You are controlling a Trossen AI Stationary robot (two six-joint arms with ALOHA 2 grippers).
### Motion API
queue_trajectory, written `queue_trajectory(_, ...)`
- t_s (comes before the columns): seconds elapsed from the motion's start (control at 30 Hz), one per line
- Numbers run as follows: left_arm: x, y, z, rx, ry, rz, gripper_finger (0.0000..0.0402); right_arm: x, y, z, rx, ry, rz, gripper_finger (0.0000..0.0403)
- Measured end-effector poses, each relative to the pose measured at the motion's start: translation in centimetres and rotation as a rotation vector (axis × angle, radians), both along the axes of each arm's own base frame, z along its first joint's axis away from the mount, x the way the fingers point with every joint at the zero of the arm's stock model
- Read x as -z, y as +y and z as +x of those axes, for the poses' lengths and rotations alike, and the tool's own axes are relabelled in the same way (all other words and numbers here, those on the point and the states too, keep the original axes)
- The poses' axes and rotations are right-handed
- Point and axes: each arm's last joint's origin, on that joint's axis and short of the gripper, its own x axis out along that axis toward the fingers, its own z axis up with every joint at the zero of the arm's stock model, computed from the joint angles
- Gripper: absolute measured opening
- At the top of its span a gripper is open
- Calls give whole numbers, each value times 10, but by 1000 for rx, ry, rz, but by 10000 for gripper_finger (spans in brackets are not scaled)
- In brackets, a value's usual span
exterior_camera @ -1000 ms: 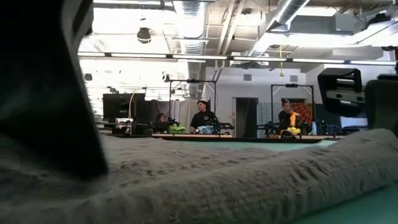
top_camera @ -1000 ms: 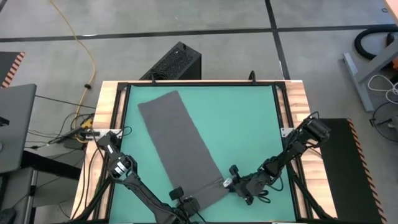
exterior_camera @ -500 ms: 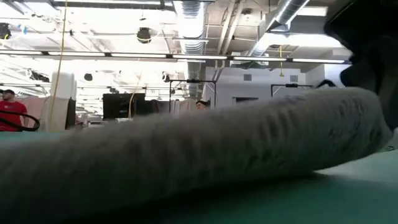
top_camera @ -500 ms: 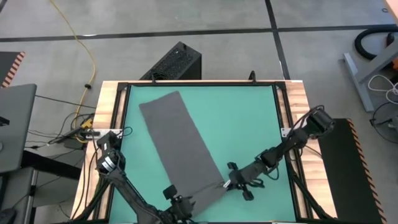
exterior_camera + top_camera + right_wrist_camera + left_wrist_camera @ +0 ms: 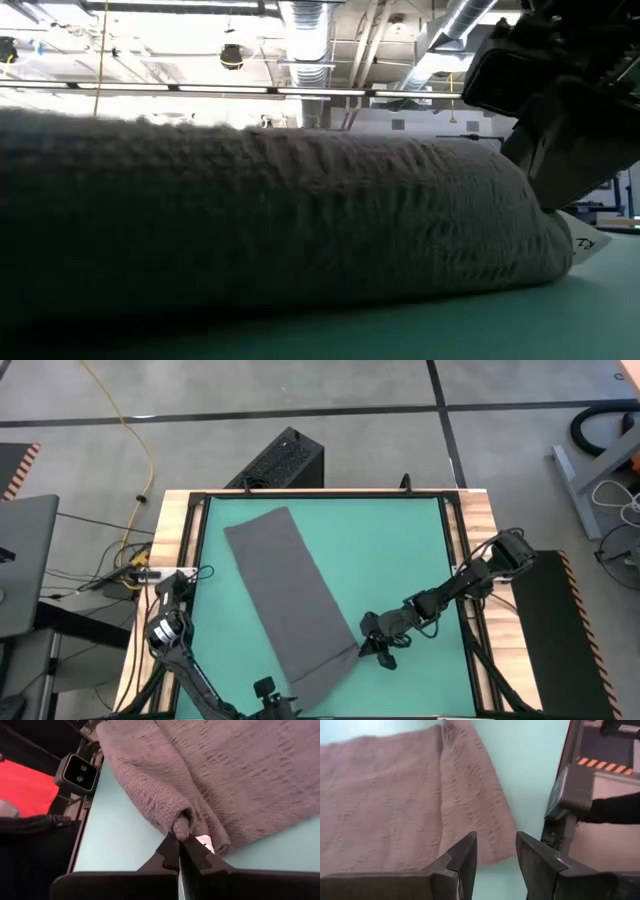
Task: Roll towel into tight, uniform cylinder
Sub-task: Roll the gray towel
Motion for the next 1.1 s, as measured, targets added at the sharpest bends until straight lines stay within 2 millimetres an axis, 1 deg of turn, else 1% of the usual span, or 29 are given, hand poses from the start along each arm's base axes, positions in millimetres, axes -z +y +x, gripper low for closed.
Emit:
queue_trajectory(0.1, 5, -3, -3, 14, -25, 5, 126, 0, -4, 2, 34, 15, 25, 17)
queue_trajectory(0.27, 20, -1, -3, 38, -31, 10, 127, 0, -10, 5, 69, 26, 42, 17)
queue_trajectory(0.37, 29, 2, -5, 41, -16, 25, 134, 0, -10, 5, 71, 27, 43, 17)
queue_trajectory(0.6, 31, 4, -6, 71, 3, 71, 178, 0, -15, 7, 95, 35, 47, 17)
queue_trajectory(0.8, 33, 10, 2, 91, 13, 133, 214, 0, -19, 8, 109, 35, 46, 17)
queue_trajectory(0.9, 37, 17, 7, 75, 13, 148, 222, 0, -19, 8, 110, 35, 46, 17)
queue_trajectory(1.1, 44, 24, 13, 57, 10, 133, 224, 0, -19, 8, 115, 39, 51, 17)
